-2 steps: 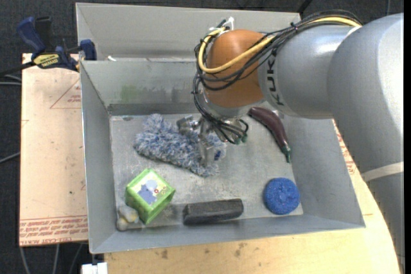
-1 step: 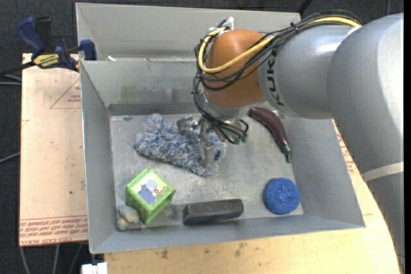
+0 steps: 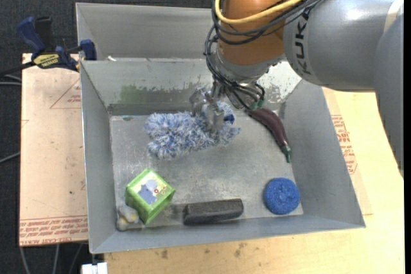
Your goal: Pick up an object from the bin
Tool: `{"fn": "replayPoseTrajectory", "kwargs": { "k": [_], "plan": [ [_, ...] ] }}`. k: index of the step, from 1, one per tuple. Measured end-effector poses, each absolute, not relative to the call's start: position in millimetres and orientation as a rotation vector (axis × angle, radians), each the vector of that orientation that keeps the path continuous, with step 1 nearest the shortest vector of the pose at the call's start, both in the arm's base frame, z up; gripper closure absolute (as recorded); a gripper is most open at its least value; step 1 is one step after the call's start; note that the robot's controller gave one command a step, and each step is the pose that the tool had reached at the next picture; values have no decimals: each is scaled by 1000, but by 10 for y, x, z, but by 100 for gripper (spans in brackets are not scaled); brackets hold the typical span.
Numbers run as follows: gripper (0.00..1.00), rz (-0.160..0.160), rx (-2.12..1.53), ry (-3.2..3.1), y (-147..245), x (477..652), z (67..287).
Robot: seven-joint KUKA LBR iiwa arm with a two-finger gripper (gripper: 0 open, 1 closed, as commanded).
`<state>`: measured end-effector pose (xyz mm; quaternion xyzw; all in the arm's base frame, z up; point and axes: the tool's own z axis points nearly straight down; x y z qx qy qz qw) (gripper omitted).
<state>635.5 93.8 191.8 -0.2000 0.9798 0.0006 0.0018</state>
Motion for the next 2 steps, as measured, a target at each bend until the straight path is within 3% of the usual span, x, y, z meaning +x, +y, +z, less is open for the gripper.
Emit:
{"fn": "replayPoseTrajectory", "kwargs": {
  "k": [1,2],
  "plan": [
    [100,2,-627,3075,937,6354,1916],
    [100,2,-668,3071,961,6324,2388]
  ]
}}
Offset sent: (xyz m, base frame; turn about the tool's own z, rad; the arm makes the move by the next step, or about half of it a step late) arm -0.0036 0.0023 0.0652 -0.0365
